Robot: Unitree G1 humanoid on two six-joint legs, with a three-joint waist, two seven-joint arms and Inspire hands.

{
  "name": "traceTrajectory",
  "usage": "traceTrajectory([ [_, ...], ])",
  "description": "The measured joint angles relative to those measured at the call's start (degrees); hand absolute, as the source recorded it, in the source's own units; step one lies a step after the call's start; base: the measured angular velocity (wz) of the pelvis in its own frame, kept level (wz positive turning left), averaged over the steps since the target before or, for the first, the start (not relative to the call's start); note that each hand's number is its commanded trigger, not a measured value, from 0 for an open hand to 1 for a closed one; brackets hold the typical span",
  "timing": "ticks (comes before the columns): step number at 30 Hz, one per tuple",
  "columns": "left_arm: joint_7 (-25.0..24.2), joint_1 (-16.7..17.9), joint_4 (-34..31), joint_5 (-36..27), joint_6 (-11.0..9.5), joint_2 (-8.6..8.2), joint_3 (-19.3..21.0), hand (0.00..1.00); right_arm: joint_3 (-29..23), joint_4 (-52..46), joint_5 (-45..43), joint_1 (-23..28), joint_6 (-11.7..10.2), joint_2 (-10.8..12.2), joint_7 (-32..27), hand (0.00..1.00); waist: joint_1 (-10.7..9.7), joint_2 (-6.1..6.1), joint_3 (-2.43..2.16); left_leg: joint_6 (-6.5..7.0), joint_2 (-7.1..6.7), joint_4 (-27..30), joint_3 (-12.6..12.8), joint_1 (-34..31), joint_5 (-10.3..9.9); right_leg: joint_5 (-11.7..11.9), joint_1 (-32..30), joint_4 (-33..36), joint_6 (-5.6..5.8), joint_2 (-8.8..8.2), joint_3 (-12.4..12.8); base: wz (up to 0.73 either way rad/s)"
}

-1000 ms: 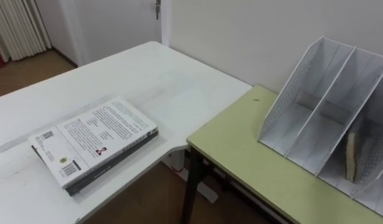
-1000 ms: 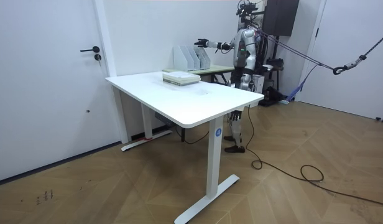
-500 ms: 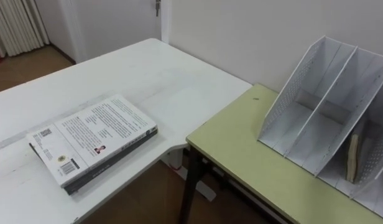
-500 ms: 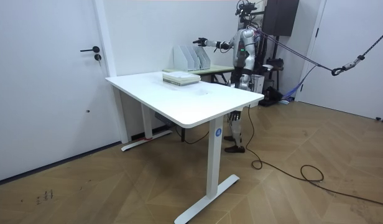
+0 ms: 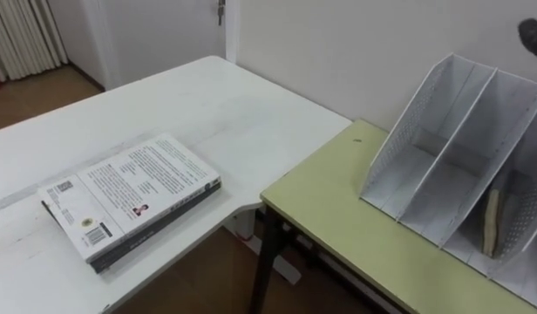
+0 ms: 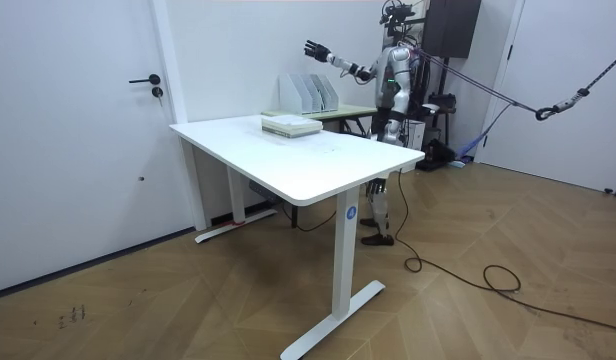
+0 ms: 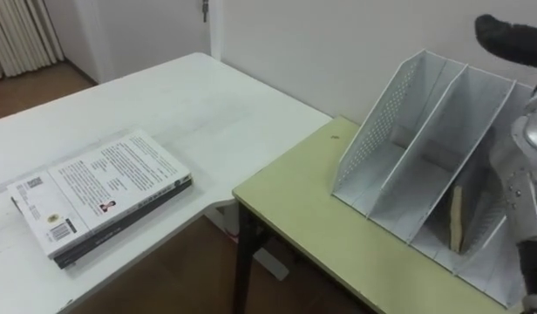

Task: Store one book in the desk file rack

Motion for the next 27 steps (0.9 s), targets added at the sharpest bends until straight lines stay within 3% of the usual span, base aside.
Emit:
traceTrajectory([
  [3, 0.0, -0.2, -0.03, 1.04, 0.01, -0.33, 0.35, 0.0, 2.11, -7.26, 2.58, 4.51, 0.48, 0.88, 9.72, 0.0, 0.0, 0.3, 0.2, -0.01, 0.07, -0.1, -0.02, -0.26, -0.01, 0.0, -0.01, 0.01, 0.05, -0.06, 0.09, 0.0],
  [6, -0.33, -0.59, -0.15, 2.15, 0.22, -0.38, 0.16, 0.0, 4.44, -8.39, 4.98, 5.27, 2.34, 1.14, 19.85, 0.0, -0.06, 0.6, 0.46, 0.01, 0.21, -0.24, 0.45, -0.42, -0.03, 0.1, -0.42, 0.02, 0.18, 0.02, 0.69, -0.06],
  [9, -0.35, -0.75, -0.15, 2.07, 0.59, 0.26, -1.35, 0.0, 8.35, -8.63, 7.74, 5.91, 4.1, 1.36, 28.67, 0.0, 0.08, 0.47, 0.33, 0.01, 0.23, -0.29, 0.47, -0.66, -0.03, 0.12, -0.61, -0.07, 0.15, 0.15, 0.86, -0.03],
  [11, -0.34, -1.19, -0.15, 2.15, 1.23, 0.5, -1.91, 0.0, 11.18, -9.04, 7.44, 6.6, 5.22, 1.69, 33.99, 0.0, 0.13, 0.36, -0.01, 0.0, 0.47, -0.23, 0.71, -0.77, -0.03, 0.2, -0.88, -0.04, 0.04, 0.25, 0.93, -0.04],
  [13, -0.36, -2.03, -0.04, 1.92, 1.84, 0.82, -2.28, 0.0, 14.19, -9.75, 5.75, 9.71, 5.99, 2.12, 41.09, 0.0, 1.41, 0.08, -0.19, -0.04, 0.65, -0.17, 0.72, -0.46, -0.02, 0.33, -0.81, 0.02, -0.02, 0.4, 1.05, 0.0],
  [15, -0.37, -3.11, -0.1, 1.35, 2.29, 1.11, -3.34, 0.0, 17.3, -9.58, 3.64, 12.35, 6.62, 2.1, 45.65, 0.0, 2.17, -0.05, -0.24, -0.04, 0.7, -0.17, 0.66, -0.18, -0.02, 0.32, -0.4, -0.1, -0.01, 0.36, 0.86, 0.02],
  [16, -0.43, -3.66, 0.06, 0.77, 2.53, 1.56, -4.78, 0.0, 19.53, -8.94, 1.48, 14.2, 6.9, 2.21, 48.67, 0.0, 2.91, -0.02, -0.03, -0.04, 0.68, -0.18, 0.41, -0.1, -0.02, 0.32, -0.14, -0.33, -0.01, 0.32, 0.77, 0.07],
  [18, -0.53, -4.85, 0.69, 0.09, 2.69, 1.94, -6.23, 0.0, 22.38, -6.58, -3.07, 16.41, 7.99, 3.34, 52.51, 0.0, 3.69, -0.36, 0.01, -0.05, 0.65, -0.16, 0.22, -0.29, -0.03, 0.35, 0.05, -0.77, -0.05, 0.31, 0.71, 0.05],
  [19, -0.59, -5.65, 0.94, -0.13, 2.7, 1.95, -6.71, 0.0, 23.5, -6.14, -6.31, 17.56, 9.46, 3.81, 54.84, 0.0, 4.47, -0.28, 0.33, -0.09, 0.66, -0.19, 0.21, -0.5, -0.06, 0.44, -0.16, -0.72, -0.13, 0.32, 0.68, 0.03],
  [21, -0.75, -6.02, 0.85, -0.29, 2.74, 1.95, -7.06, 0.0, 24.6, -5.81, -8.51, 19.1, 10.22, 4.01, 58.38, 0.0, 4.9, -0.14, 0.94, -0.11, 0.75, -0.34, 0.15, -1.11, -0.11, 0.84, -0.42, -0.91, -0.12, 0.43, 0.5, 0.0],
  [27, -0.77, -5.9, 0.99, -2.82, 3.05, 2.33, -7.53, 0.0, 26.89, -0.69, -16.83, 25.9, 10.9, 5.66, 65.17, 0.0, 6.4, -0.31, 0.78, -0.11, 0.76, -0.1, 0.24, -1.31, -0.14, 0.96, -0.5, -0.96, -0.17, 0.49, 0.44, 0.0],
])
